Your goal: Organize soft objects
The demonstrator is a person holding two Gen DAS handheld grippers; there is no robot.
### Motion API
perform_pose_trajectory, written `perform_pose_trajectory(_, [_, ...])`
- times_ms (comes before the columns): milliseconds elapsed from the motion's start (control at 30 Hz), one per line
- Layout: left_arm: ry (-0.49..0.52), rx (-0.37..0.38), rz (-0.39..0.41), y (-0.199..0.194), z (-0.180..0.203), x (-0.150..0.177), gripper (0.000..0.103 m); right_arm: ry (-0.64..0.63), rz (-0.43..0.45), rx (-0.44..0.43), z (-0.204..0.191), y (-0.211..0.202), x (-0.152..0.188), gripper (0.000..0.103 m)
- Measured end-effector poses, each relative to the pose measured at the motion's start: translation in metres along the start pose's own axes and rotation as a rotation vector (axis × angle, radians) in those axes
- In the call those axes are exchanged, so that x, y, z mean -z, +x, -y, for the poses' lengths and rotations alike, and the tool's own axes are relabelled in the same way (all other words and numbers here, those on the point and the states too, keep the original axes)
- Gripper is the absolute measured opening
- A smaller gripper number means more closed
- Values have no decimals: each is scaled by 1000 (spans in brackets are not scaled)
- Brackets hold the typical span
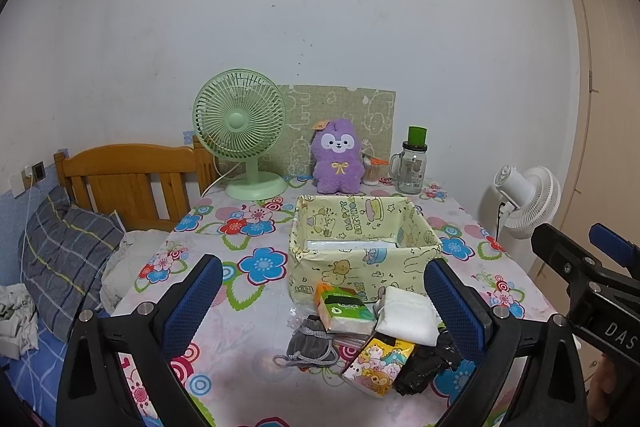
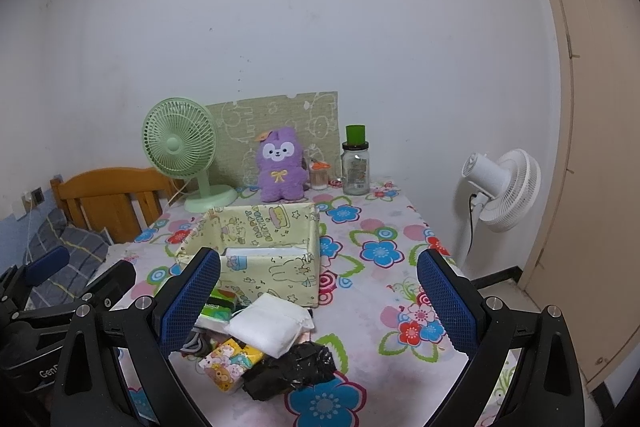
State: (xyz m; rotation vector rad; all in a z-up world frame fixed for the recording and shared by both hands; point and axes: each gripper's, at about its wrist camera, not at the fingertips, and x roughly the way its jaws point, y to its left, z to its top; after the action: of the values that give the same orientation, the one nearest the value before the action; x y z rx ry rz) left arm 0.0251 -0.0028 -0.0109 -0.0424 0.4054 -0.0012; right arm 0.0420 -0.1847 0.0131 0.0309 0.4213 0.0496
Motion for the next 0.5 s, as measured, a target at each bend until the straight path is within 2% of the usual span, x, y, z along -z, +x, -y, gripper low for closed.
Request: perform_pose_trajectory(500, [-1,14,-36,21,1,4,101,-1,-21,-10,-4,19,1,100])
